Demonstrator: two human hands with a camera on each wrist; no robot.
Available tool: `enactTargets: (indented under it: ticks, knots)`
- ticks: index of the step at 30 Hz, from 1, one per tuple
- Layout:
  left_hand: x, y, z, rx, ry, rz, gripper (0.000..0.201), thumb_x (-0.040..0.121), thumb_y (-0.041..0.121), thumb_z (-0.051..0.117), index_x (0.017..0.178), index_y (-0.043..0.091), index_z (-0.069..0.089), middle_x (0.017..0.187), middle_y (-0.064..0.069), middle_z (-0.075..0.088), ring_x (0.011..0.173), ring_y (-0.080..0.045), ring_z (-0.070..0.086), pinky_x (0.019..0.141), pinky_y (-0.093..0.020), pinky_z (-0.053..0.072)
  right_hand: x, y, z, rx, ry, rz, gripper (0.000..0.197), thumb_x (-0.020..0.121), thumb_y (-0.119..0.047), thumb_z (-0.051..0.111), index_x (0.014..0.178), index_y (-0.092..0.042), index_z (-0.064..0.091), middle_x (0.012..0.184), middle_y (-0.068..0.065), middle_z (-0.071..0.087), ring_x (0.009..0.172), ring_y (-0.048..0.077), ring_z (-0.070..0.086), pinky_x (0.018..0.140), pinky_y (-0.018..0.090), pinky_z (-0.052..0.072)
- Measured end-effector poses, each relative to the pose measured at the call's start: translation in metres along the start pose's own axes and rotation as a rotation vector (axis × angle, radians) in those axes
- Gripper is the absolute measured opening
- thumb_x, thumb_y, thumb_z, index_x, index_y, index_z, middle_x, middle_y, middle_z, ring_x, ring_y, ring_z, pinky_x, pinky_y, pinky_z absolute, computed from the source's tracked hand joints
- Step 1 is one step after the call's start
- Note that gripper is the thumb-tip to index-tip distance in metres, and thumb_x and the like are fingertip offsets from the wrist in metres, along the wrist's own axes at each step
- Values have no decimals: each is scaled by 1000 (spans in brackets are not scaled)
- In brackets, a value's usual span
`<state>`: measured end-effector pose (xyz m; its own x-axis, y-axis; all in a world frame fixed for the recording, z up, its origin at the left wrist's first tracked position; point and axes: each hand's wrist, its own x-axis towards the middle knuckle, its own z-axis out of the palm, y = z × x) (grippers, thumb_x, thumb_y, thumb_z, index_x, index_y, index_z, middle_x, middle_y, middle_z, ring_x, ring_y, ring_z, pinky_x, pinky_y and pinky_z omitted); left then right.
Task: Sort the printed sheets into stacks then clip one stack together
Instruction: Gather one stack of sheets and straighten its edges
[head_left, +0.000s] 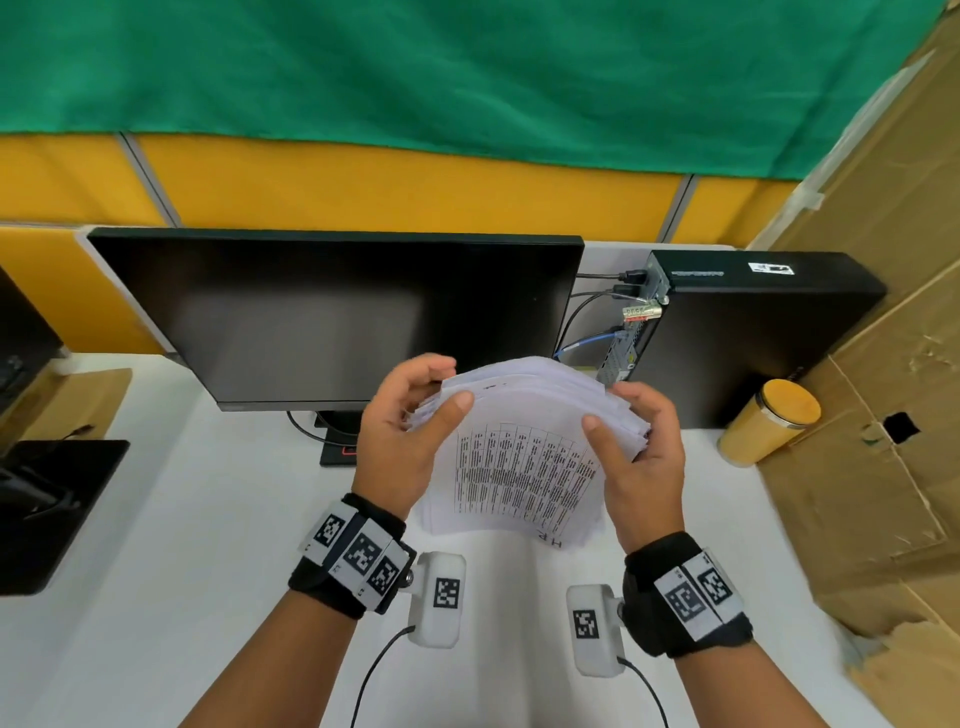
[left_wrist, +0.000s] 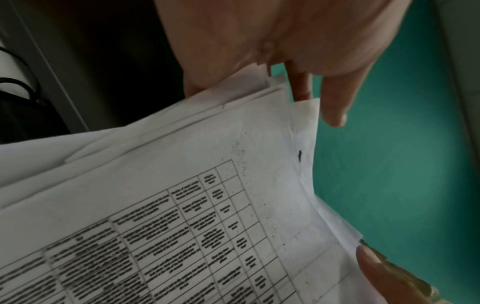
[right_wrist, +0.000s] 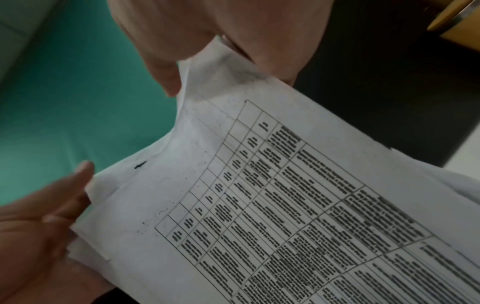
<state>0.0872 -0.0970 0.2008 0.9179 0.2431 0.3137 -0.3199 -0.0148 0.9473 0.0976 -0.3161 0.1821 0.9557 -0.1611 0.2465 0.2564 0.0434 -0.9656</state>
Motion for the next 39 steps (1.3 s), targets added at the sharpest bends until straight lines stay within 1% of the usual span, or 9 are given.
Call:
enactTargets:
  ticks: [4,11,16,21,24,29,32,34,39]
  knots:
    - [0,-8,1,130,78,2,10,89,14,66,96,20,70,102,0,69,98,-17,65,89,-37,54,0,-3,5,-61,41,-2,17,90,-18,66,98,-33,63,101,-17,66,99,13,66,71,26,60]
    - [0,-12,-3,56,109,-17,9,87,12,55,85,19,61,103,-4,69,99,-20,63,88,-34,50,0,-6,8,-38,60,1,17,94,-5,56,91,-22,54,107,-1,69,100,12,66,74,26,58]
    - [-2,-12,-3,9,72,6,15,83,4,51,87,17,56,104,-7,66,104,-23,62,87,-28,50,2,-19,12,-185,49,-110,22,92,-7,62,99,-28,59,104,-3,65,94,-10,57,78,2,43]
    - [-2,-14,0,53,74,22,16,89,28,55,84,13,59,105,-6,68,102,-20,62,91,-33,49,6,-14,14,-198,83,-126,9,92,-12,64,93,-20,65,97,-2,68,91,2,62,76,6,47]
    - [-1,-14,-1,49,108,15,5,91,17,55,90,17,59,103,-5,68,100,-19,63,90,-31,48,7,-10,14,-172,124,-126,10,93,-11,60,90,-21,59,98,2,70,92,8,64,76,11,50]
    - [0,-12,-3,26,153,26,30,85,0,47,94,26,61,104,-9,67,99,-25,64,91,-37,50,8,-7,13,-112,161,-123,31,93,0,54,87,-30,52,93,7,70,90,18,67,72,18,53]
    - [1,-13,-2,25,172,13,27,89,3,41,94,23,60,103,-9,67,96,-25,64,89,-36,51,7,-7,13,-116,111,-173,34,93,-4,51,91,-38,55,96,9,70,93,21,67,80,25,52]
    - [1,-14,0,89,200,26,26,97,12,37,90,24,60,97,-6,66,88,-19,63,83,-29,51,5,-10,11,-95,6,-205,18,90,-17,56,105,-26,54,103,12,67,97,17,65,84,23,50]
    - [10,-17,8,277,366,-34,37,104,21,34,76,20,57,71,8,56,67,3,52,65,-7,39,1,-8,4,-182,-281,-234,58,75,-21,66,126,-3,43,122,9,54,109,11,59,87,15,49]
